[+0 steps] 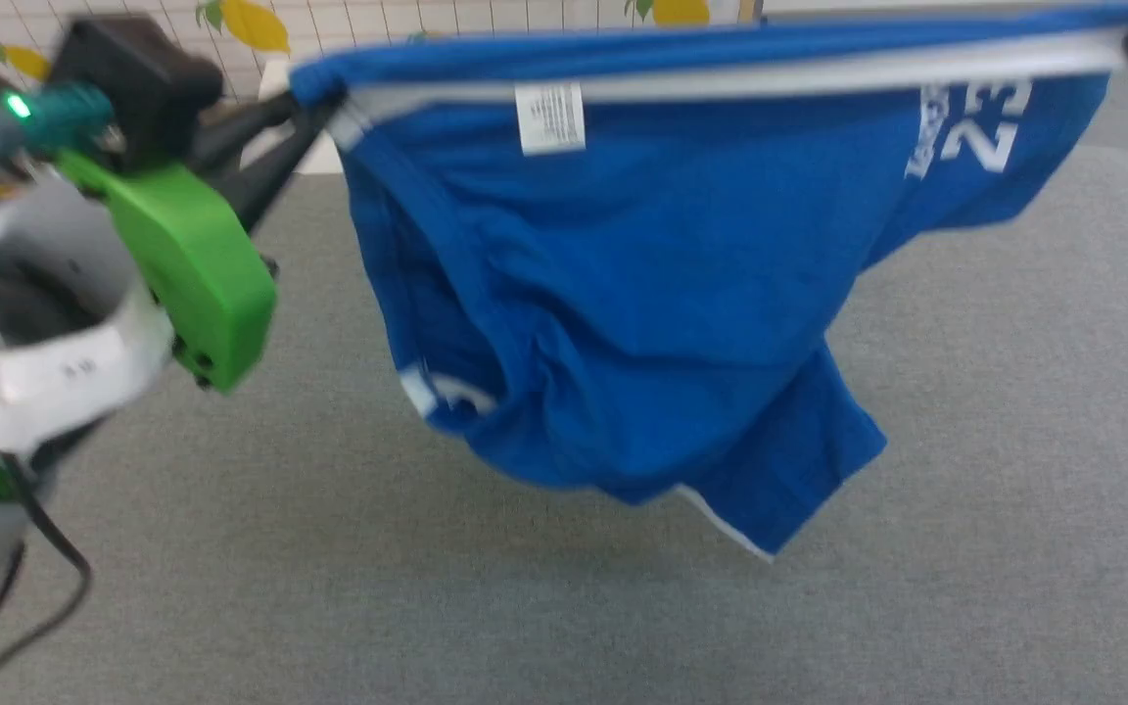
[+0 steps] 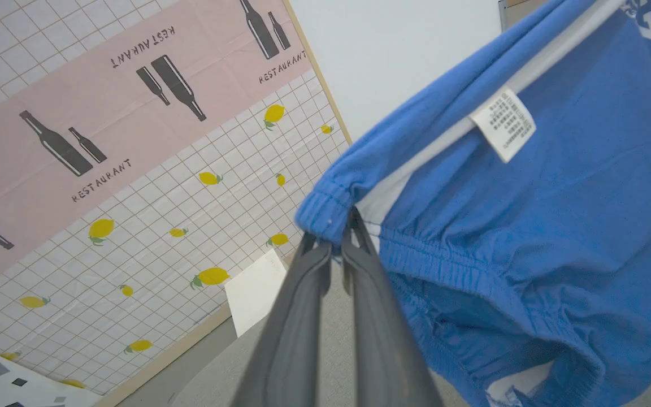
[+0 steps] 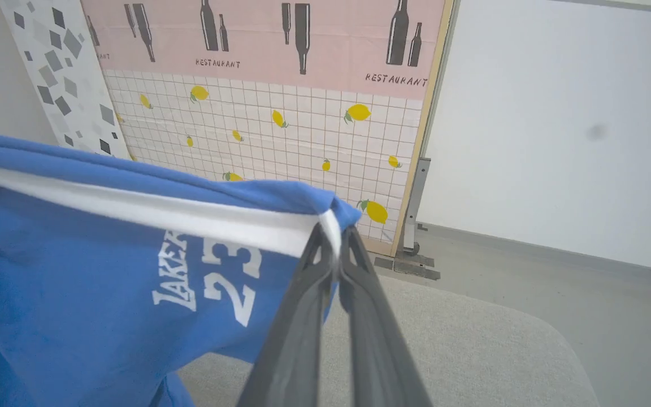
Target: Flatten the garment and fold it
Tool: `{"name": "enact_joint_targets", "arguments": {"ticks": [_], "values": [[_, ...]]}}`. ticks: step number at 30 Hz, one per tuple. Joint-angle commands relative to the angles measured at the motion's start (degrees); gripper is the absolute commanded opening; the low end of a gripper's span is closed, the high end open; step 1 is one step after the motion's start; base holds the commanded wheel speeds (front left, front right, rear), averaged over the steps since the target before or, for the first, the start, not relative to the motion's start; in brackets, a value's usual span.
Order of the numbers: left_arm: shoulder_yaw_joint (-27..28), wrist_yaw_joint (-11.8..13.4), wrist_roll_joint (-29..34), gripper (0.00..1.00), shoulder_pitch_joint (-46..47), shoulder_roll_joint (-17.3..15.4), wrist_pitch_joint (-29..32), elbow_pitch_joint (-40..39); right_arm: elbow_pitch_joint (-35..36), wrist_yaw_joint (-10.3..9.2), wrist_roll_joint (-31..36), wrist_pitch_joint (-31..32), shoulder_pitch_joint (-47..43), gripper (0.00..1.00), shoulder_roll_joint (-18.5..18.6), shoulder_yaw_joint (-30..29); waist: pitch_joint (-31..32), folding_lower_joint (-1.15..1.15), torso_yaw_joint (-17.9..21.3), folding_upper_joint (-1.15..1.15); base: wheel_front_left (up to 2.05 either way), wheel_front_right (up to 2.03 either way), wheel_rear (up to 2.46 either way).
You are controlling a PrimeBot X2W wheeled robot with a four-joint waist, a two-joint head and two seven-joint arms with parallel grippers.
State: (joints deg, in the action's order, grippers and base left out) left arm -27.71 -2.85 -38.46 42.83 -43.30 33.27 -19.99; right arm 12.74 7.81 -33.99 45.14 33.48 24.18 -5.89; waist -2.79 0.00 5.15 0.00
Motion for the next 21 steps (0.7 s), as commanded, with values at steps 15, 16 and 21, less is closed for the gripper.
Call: {"name": "enact_joint_targets", "arguments": {"ticks": [15,16,21], "values": [[-1.01,-3.89,2.03,0.0,34.79,3.53,8.53,13.22,-17.17,-0.32,0.36,-9.4,33.85,0.0,10.83,8.27,-27.45,0.0,3.71,0.0,0.0,0.0,0.0],[-1.76,-4.08,2.71,0.0,37.7,4.32,8.32,15.54,-19.56,-0.32,0.83,-10.76,36.82,0.0,10.77,9.19,-29.15,0.0,4.01,0.0,0.0,0.0,0.0],[-5.2,-4.51,5.95,0.0,50.15,7.9,5.77,27.02,-30.62,-0.32,4.05,-18.4,49.69,0.0,9.26,12.31,-35.23,0.0,5.11,0.0,0.0,0.0,0.0]]}}
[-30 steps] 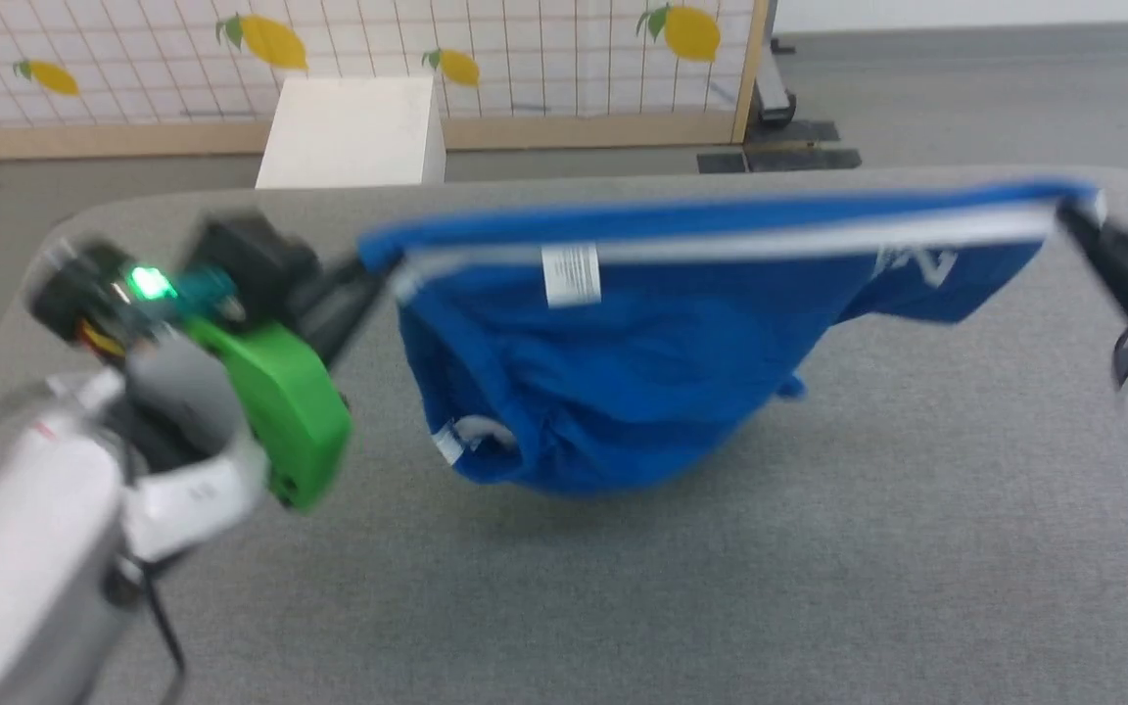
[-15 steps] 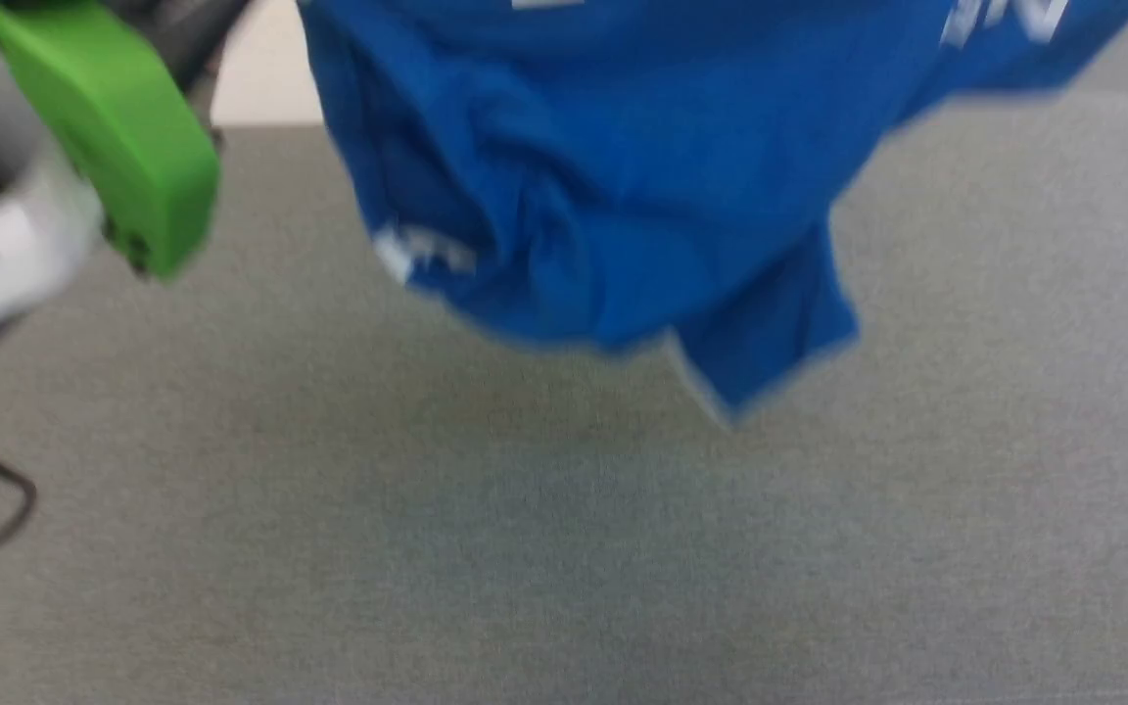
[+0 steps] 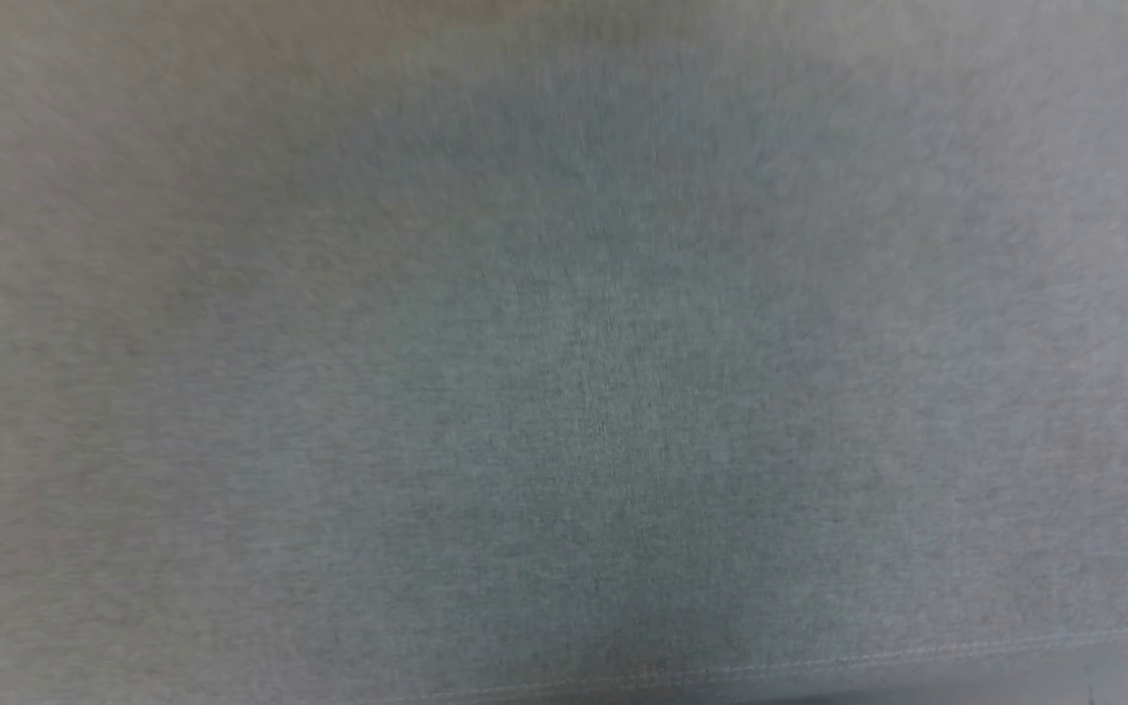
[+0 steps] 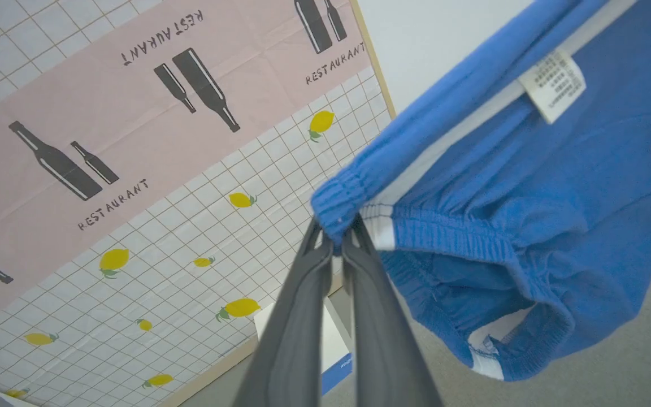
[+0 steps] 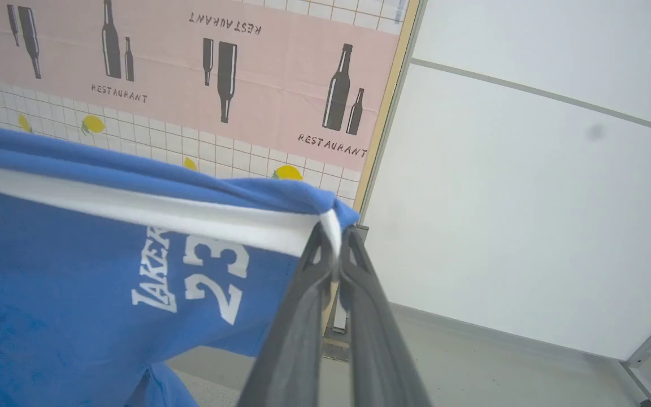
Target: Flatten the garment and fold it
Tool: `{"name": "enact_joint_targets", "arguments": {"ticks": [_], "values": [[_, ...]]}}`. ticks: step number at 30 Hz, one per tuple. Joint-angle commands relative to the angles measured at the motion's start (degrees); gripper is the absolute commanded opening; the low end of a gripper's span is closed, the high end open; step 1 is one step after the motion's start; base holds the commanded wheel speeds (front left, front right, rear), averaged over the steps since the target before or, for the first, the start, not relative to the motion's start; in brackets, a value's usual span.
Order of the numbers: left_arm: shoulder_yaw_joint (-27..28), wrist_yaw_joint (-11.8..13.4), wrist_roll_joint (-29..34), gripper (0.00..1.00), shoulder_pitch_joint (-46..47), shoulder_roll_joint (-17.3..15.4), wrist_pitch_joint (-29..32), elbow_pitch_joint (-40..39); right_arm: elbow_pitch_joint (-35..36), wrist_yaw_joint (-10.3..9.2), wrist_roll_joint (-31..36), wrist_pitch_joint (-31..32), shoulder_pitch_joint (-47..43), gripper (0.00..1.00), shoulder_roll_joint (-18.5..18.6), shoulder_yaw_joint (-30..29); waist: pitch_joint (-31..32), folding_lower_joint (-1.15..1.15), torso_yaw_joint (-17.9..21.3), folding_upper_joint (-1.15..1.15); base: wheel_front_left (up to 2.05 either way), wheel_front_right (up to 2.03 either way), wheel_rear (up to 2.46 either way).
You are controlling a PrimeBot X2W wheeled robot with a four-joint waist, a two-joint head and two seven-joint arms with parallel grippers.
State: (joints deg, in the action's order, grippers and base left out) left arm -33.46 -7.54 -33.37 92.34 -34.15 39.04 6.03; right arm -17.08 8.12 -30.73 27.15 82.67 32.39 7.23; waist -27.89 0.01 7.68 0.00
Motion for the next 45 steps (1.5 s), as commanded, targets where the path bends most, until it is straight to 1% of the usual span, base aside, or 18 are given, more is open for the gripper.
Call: {"name": "enact_joint_targets", "arguments": {"ticks": [1,5,10,14,18,22,26,30,35,37,41,45], "values": [[0.02,0.15,1.56,0.0,3.1,-0.39,-1.01,3.57,-3.31,-0.64,1.58,-2.24,3.03,0.0,0.53,-0.3,-11.07,-0.01,2.75,0.0,0.0,0.0,0.0],[-0.72,0.12,4.43,0.0,10.1,2.31,-6.17,12.21,-11.17,-0.64,4.11,-9.15,10.12,0.0,-1.5,0.98,-12.85,-0.01,3.17,0.0,0.0,0.0,0.0],[-0.66,1.09,7.58,0.0,14.79,4.56,-13.31,20.01,-18.31,-0.64,5.35,-16.1,14.77,0.0,-3.84,1.45,-13.37,-0.01,3.02,0.0,0.0,0.0,0.0],[-1.91,0.89,8.02,0.0,13.93,5.88,-17.28,23.68,-21.33,-0.64,4.04,-18.71,14.25,0.0,-4.86,3.9,-12.99,-0.01,2.15,0.0,0.0,0.0,0.0],[-3.52,0.62,7.04,0.0,9.65,6.56,-19.96,24.59,-22.96,-0.64,2.08,-19.84,10.87,0.0,-5.57,6.01,-12.04,-0.01,1.23,0.0,0.0,0.0,0.0],[-4.98,0.84,5.08,0.0,0.41,7.03,-22.15,23.36,-23.09,-0.64,0.82,-20.51,3.88,0.0,-5.48,9.28,-9.74,-0.01,0.15,0.0,0.0,0.0,0.0],[-7.15,2.37,3.09,0.0,-13.18,7.27,-24.31,20.52,-22.13,-0.64,-0.7,-20.89,-6.53,0.0,-4.8,12.83,-5.63,-0.01,-0.65,0.0,0.0,0.0,0.0],[-9.27,4.87,1.53,0.0,-26.09,7.26,-26.28,16.58,-19.06,-0.64,-2.64,-20.62,-17.03,0.0,-3.46,16.09,-1.32,-0.01,-1.16,0.0,0.0,0.0,0.0],[-10.79,8.59,-0.62,0.0,-39.1,7.17,-28.0,11.89,-13.81,-0.64,-5.52,-18.92,-28.8,0.0,-1.47,17.96,3.84,-0.01,-1.6,0.0,0.0,0.0,0.0],[-11.4,9.93,-1.13,0.0,-43.29,6.99,-28.57,10.11,-11.77,-0.64,-6.06,-17.49,-33.42,0.0,-0.61,18.47,5.97,-0.01,-1.72,0.0,0.0,0.0,0.0],[-12.63,12.09,-1.62,0.0,-49.93,6.3,-29.31,7.2,-8.16,-0.64,-6.25,-12.04,-42.49,0.0,1.35,19.73,9.93,-0.01,-1.7,0.0,0.0,0.0,0.0],[-13.61,13.77,-2.15,0.0,-55.24,5.34,-29.62,4.75,-5.22,-0.64,-6.51,-6.93,-50.78,0.0,2.82,18.08,13.52,-0.01,-1.55,0.0,0.0,0.0,0.0]]}}
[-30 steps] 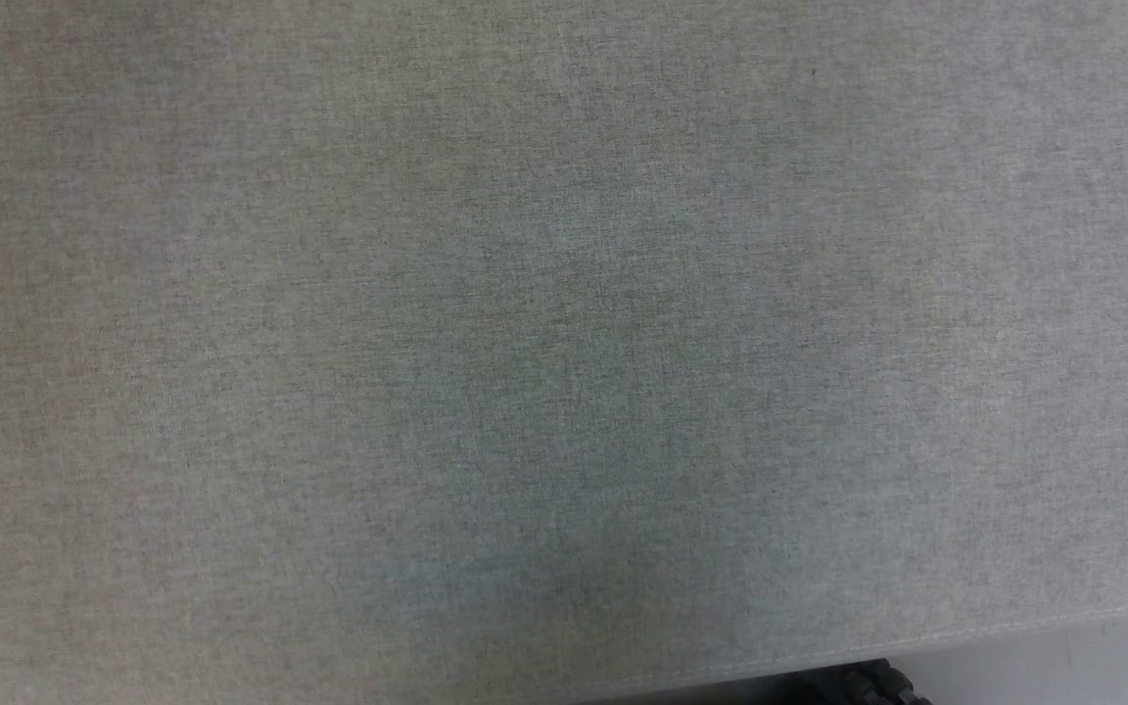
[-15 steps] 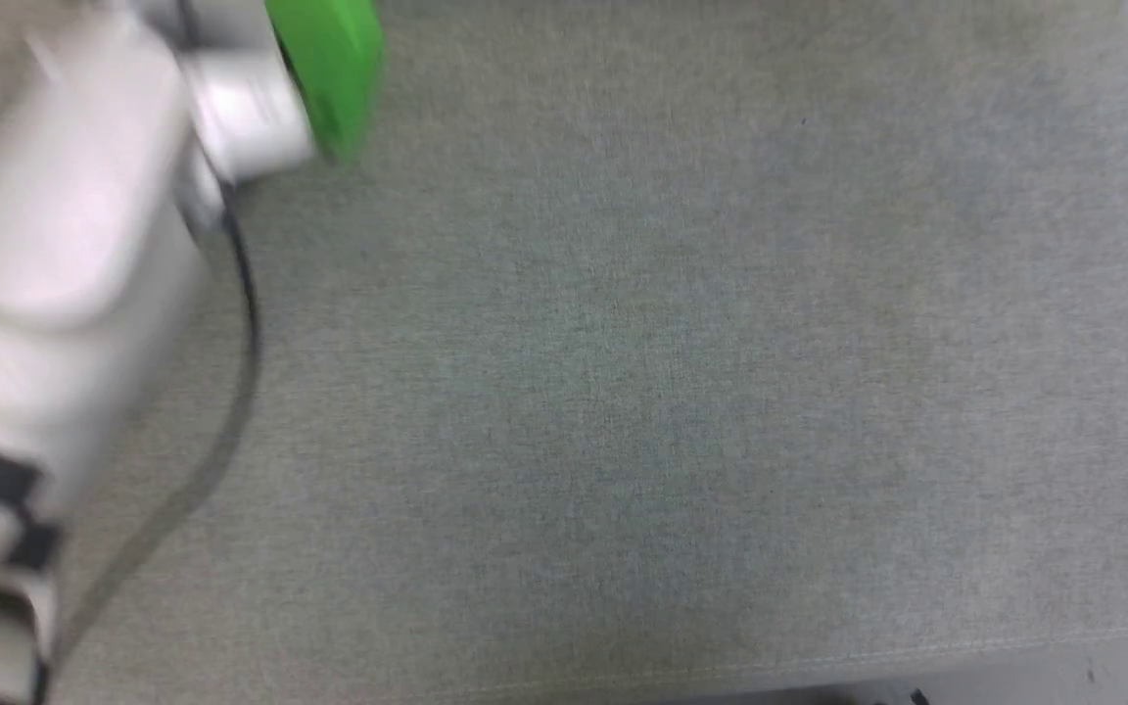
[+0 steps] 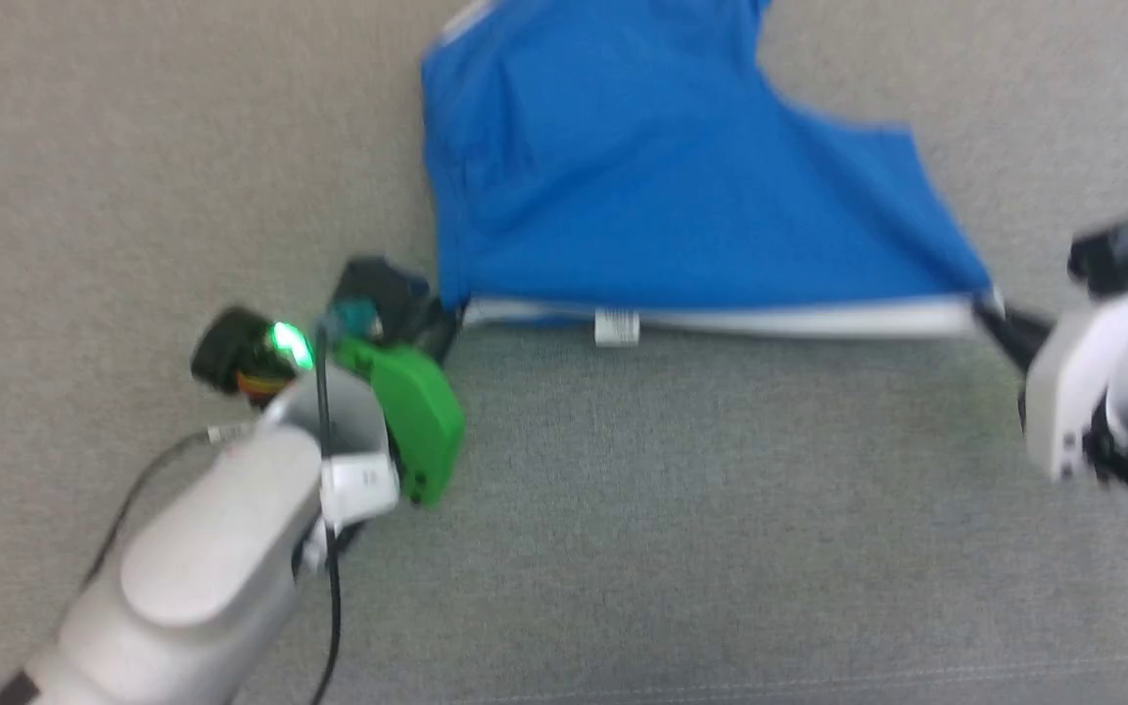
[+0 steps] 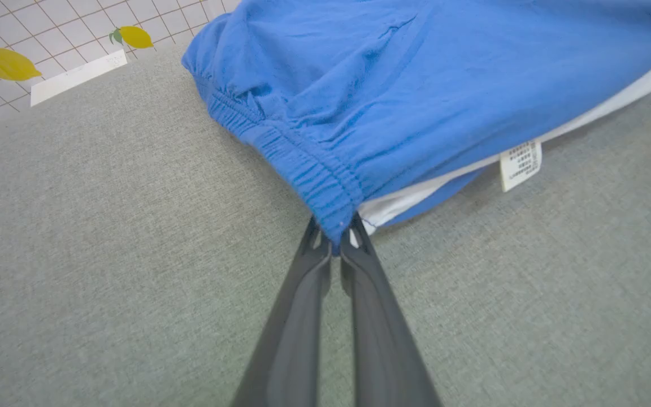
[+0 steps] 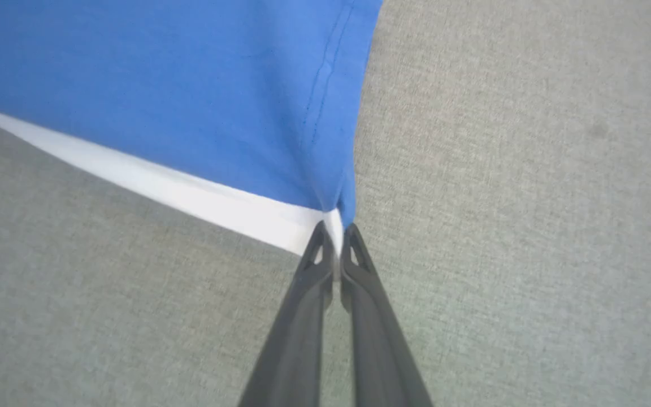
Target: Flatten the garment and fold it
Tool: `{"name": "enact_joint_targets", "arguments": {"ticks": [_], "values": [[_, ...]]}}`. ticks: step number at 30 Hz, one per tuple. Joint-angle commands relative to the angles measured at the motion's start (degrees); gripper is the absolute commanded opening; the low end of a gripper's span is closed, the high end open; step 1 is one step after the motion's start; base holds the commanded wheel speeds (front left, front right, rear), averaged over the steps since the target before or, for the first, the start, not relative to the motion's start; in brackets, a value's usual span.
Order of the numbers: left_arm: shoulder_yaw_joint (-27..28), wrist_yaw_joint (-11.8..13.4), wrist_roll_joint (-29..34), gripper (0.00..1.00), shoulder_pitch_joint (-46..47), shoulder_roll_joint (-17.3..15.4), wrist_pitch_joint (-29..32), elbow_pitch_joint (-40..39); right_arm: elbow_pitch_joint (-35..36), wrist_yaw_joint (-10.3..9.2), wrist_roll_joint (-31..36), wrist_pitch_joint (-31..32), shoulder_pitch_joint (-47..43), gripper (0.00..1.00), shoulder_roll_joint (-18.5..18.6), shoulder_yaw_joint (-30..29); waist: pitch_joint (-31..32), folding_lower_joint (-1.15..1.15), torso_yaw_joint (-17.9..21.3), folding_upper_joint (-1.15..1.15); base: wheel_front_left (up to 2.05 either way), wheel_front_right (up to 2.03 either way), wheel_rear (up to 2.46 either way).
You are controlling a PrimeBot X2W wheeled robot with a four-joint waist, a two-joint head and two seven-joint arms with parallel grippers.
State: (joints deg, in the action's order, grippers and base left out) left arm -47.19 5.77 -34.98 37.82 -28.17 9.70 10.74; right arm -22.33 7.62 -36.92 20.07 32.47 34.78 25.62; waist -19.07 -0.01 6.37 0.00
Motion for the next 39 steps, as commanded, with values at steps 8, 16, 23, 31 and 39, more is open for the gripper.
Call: {"name": "enact_joint_targets", "arguments": {"ticks": [8,16,23,31,39], "values": [[-2.22,2.67,-1.87,0.0,-10.52,-2.8,-0.39,-5.26,6.26,-0.13,0.92,11.56,-17.36,0.0,1.37,-7.75,10.41,0.01,-0.14,0.0,0.0,0.0,0.0],[-6.72,3.28,-3.08,0.0,-20.31,-4.73,0.62,-11.77,16.09,-0.13,4.29,21.09,-33.44,0.0,-0.2,-19.19,13.13,0.01,-0.72,0.0,0.0,0.0,0.0],[-10.45,3.31,-3.84,0.0,-25.97,-5.08,1.69,-14.87,24.23,-0.13,7.57,25.52,-40.66,0.0,-2.49,-27.44,13.46,0.01,-1.37,0.0,0.0,0.0,0.0],[-8.51,4.81,-3.34,0.0,-22.03,-3.48,2.22,-17.13,30.75,-0.13,6.35,25.04,-35.9,0.0,-3.73,-31.92,11.4,0.01,-3.41,0.0,0.0,0.0,0.0],[-6.65,5.05,-2.28,0.0,-15.13,-2.85,5.38,-21.19,31.98,-0.13,4.62,27.42,-24.7,0.0,-1.66,-31.64,7.02,0.01,-6.51,0.0,0.0,0.0,0.0]]}}
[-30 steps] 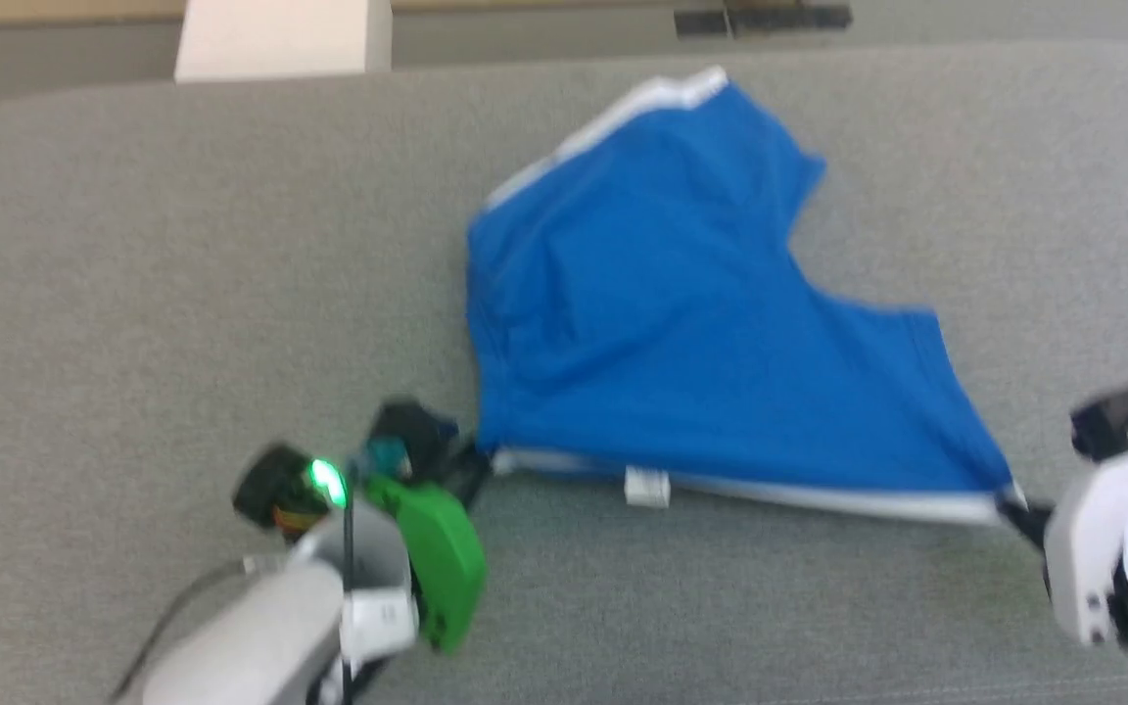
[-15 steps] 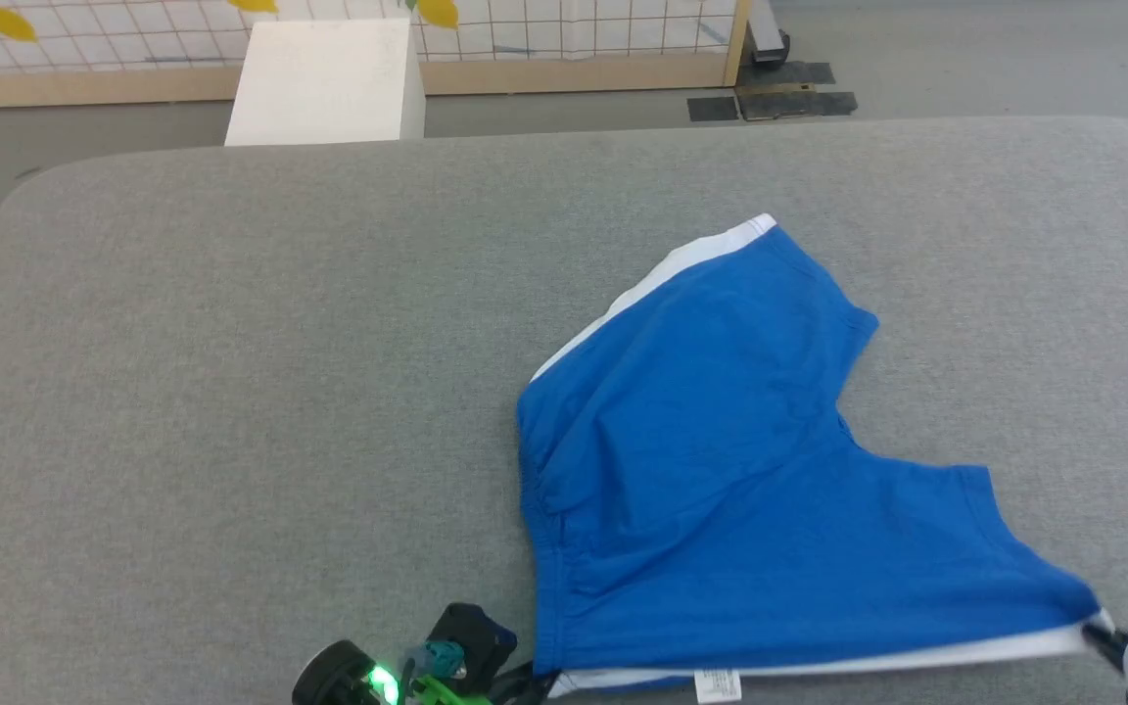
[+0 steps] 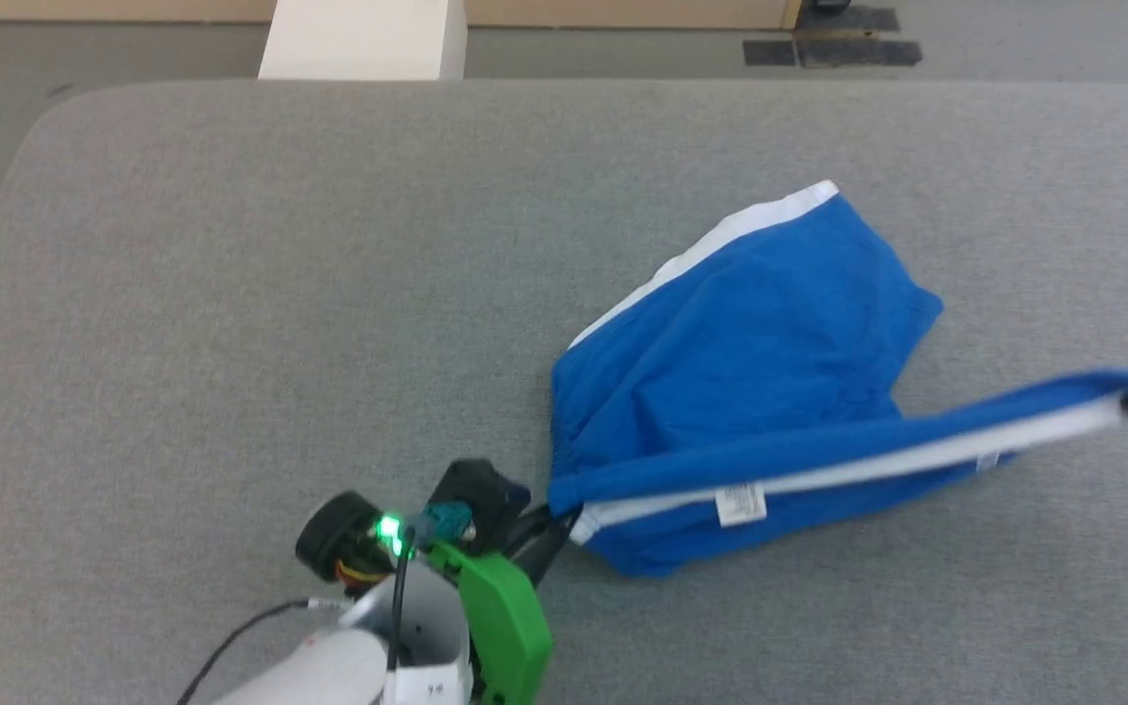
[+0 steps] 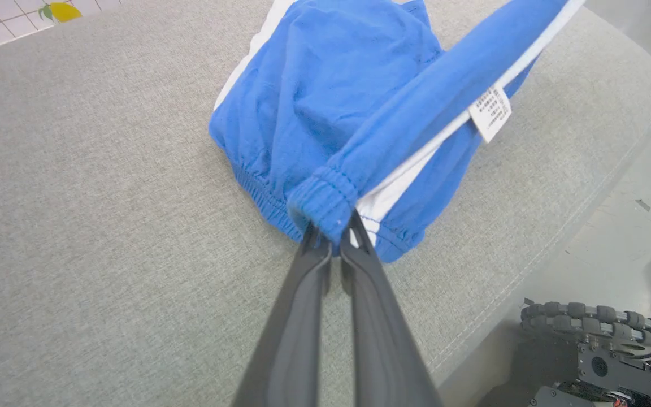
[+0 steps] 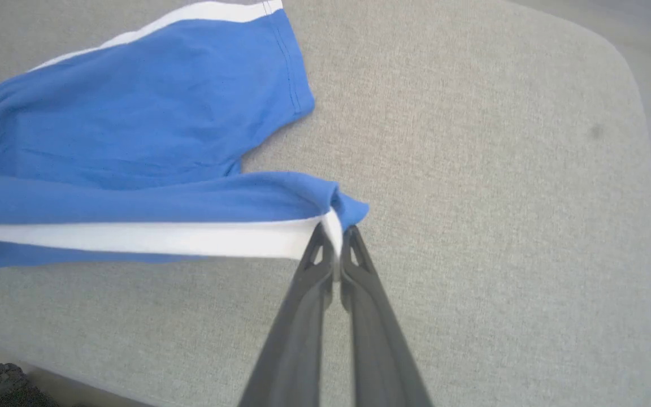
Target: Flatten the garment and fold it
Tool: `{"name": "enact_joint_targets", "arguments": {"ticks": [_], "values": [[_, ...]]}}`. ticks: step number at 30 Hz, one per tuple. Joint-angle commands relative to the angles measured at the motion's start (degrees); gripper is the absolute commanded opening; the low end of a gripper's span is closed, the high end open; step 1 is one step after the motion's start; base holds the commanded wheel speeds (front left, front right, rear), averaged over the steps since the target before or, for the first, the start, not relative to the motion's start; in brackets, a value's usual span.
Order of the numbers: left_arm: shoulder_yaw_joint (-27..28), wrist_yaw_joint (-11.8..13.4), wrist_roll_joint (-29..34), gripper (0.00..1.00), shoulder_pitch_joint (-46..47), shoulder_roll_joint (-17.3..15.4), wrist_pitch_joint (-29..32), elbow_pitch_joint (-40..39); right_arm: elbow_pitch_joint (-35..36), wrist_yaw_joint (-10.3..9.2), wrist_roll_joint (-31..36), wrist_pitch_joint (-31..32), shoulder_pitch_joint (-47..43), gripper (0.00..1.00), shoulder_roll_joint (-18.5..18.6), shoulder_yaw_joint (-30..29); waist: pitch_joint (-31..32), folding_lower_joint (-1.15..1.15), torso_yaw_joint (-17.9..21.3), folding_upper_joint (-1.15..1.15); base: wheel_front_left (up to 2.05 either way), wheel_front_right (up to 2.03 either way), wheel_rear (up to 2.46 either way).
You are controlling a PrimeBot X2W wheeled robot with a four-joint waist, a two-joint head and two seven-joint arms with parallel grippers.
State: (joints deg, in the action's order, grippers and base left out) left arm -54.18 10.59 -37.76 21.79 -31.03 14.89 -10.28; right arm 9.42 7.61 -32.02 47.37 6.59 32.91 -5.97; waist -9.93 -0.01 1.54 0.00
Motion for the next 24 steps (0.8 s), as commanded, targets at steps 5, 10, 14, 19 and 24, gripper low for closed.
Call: {"name": "enact_joint_targets", "arguments": {"ticks": [5,10,14,19,24], "values": [[1.2,-0.32,1.05,0.0,5.71,0.89,2.31,-1.92,-2.21,-0.12,-0.35,2.68,10.8,0.0,1.9,3.0,-7.33,0.01,-4.35,0.0,0.0,0.0,0.0],[0.98,-2.65,2.0,0.0,11.63,2.54,4.4,-1.41,-6.83,-0.12,-0.14,6.66,20.38,0.0,4.17,8.14,-13.07,0.01,-7.11,0.0,0.0,0.0,0.0],[1.42,-3.62,2.32,0.0,15.68,4.68,4.88,0.44,-11.87,-0.12,0.69,7.97,28.4,0.0,5.44,11.74,-16.63,0.01,-8.96,0.0,0.0,0.0,0.0],[1.93,-4.61,2.69,0.0,19.26,6.79,4.16,3.64,-18.42,-0.12,1.93,7.83,37.14,0.0,6.4,15.24,-19.73,0.01,-10.67,0.0,0.0,0.0,0.0],[2.6,-4.49,2.95,0.0,20.82,8.4,2.45,6.02,-24.32,-0.12,3.41,5.65,43.31,0.0,6.06,17.27,-21.43,0.01,-11.88,0.0,0.0,0.0,0.0]]}}
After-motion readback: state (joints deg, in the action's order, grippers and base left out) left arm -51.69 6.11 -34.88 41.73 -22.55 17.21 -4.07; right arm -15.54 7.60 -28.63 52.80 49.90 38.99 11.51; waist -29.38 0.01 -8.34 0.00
